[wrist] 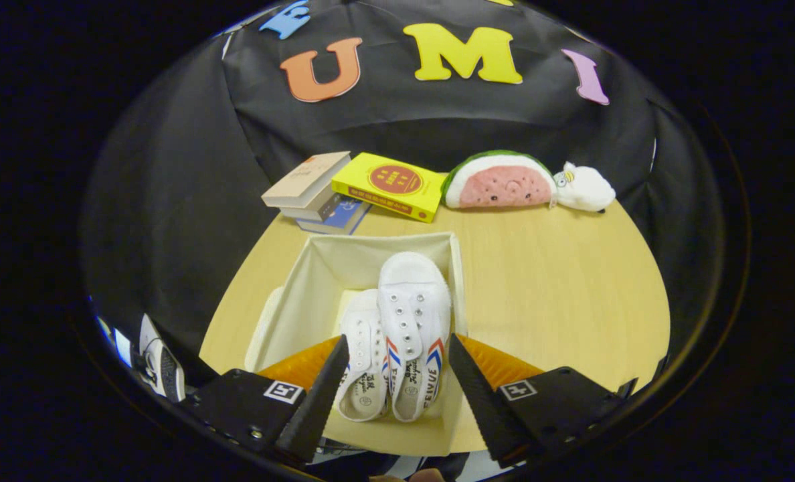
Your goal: Open the storage box then place both shoes into the box .Put the left shoe in first, then the right shoe, with the right side of both shoes facing outward in a uniform manner.
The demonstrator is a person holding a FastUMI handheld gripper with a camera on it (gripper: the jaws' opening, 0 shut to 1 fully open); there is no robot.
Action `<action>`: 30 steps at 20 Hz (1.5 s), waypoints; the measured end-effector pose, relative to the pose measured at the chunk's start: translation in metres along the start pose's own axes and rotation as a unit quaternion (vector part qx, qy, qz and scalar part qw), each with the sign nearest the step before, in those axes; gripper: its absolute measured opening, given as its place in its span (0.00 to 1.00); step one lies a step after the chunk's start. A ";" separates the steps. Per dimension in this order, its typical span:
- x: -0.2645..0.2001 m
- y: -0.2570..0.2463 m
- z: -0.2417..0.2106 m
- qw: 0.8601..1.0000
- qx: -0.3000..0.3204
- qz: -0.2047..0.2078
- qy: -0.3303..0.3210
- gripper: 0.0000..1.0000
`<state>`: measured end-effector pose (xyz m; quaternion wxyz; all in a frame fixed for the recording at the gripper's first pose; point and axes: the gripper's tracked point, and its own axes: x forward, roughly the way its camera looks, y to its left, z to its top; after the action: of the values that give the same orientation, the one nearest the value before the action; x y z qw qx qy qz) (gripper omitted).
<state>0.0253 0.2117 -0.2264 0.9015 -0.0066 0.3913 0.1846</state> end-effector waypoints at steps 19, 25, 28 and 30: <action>-0.218 -0.083 0.079 0.930 0.012 -0.163 -0.328 0.97; -0.262 -0.075 0.087 0.903 -0.008 -0.189 -0.385 0.96; -0.258 -0.066 0.080 0.912 0.014 -0.172 -0.371 0.97; -0.256 -0.068 0.080 0.916 0.023 -0.167 -0.364 0.96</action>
<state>-0.0563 0.0773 0.0013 0.9992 0.0164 0.0331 0.0124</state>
